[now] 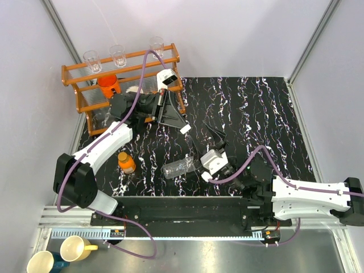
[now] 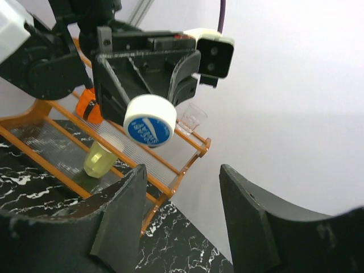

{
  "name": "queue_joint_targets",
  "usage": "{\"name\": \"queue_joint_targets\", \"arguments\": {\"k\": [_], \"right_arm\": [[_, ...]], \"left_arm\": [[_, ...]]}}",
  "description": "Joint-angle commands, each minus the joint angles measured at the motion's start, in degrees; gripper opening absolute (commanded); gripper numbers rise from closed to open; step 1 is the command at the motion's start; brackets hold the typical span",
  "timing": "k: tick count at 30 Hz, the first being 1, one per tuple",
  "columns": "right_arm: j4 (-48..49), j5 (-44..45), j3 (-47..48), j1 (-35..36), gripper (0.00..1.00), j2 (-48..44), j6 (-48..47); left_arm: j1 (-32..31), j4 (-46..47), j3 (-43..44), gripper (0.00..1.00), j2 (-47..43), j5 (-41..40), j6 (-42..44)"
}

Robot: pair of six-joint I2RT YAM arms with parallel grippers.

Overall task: Screw on the bottle caps
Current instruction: Pick up the bottle cap from the center of the board.

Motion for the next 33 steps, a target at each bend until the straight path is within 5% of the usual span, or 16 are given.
{"name": "queue_joint_targets", "arguments": {"k": [1, 33], "right_arm": [[1.93, 0.30, 3.17, 1.74, 0.60, -0.01, 0.79], [10.98, 1.53, 4.67, 6.14, 0.53, 7.02, -2.20]], "left_arm": [[0.68, 3.28, -0.44, 0.00, -1.50, -1.23, -1.23], [1.47, -1.64, -3.25, 0.00, -2.64, -1.94, 2.81]]}}
